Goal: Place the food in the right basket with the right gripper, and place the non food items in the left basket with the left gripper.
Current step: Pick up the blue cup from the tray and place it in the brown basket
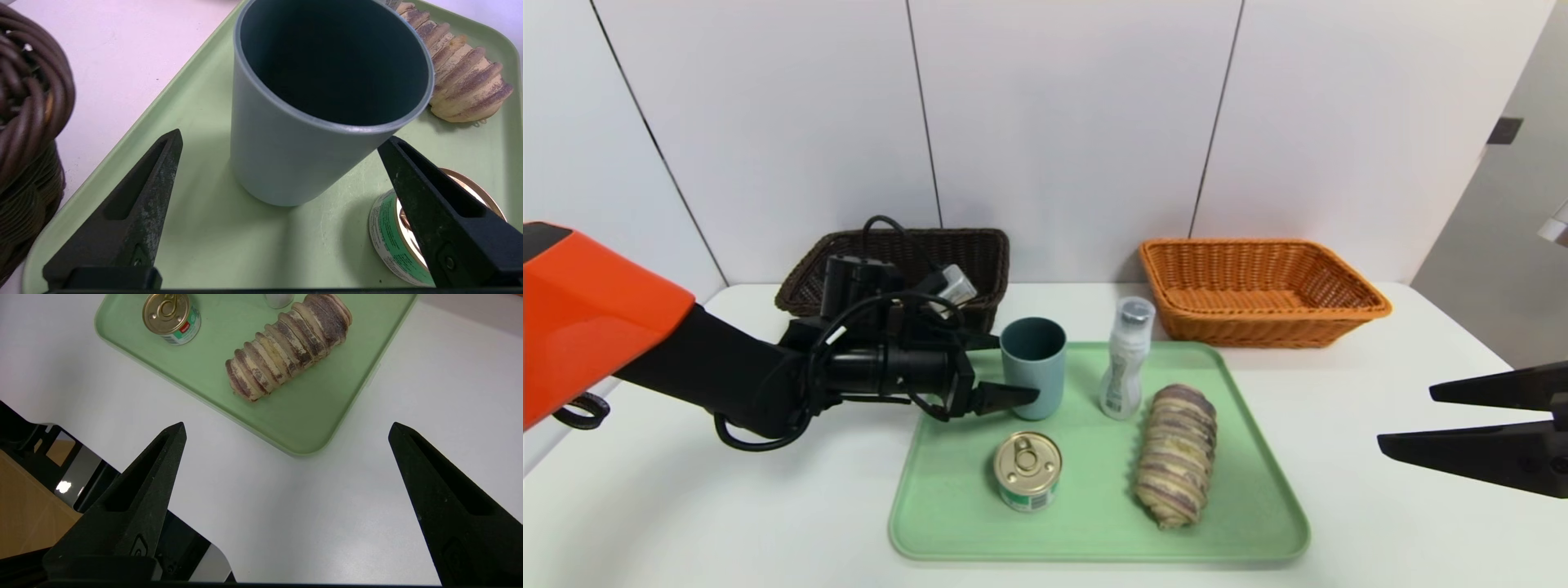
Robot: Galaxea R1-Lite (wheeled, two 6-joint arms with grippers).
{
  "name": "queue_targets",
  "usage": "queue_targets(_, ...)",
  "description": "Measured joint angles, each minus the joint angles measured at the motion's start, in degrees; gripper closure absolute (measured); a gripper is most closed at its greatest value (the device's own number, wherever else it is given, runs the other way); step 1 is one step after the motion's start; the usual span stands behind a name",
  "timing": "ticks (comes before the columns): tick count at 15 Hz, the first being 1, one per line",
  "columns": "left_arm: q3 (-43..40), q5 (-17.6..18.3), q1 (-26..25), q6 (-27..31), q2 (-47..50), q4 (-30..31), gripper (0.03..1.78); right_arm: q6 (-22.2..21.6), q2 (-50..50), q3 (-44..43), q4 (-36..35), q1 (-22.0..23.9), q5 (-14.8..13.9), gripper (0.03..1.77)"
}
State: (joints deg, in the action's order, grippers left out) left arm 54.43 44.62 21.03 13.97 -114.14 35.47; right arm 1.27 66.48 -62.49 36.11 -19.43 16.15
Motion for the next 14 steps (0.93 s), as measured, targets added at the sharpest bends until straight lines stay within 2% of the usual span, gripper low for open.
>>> queue_targets(6, 3.3, -0.4, 2.3, -1.7, -2.1, 0.0, 0.12, -0.1, 0.0, 0.1, 0.0, 0.0, -0.1, 0.09)
queue_targets(14, 7.0, -2.6, 4.8, -3.3, -4.7, 0.1, 0.12, -0.1, 0.1, 0.2, 0.0, 0.0, -0.1, 0.09)
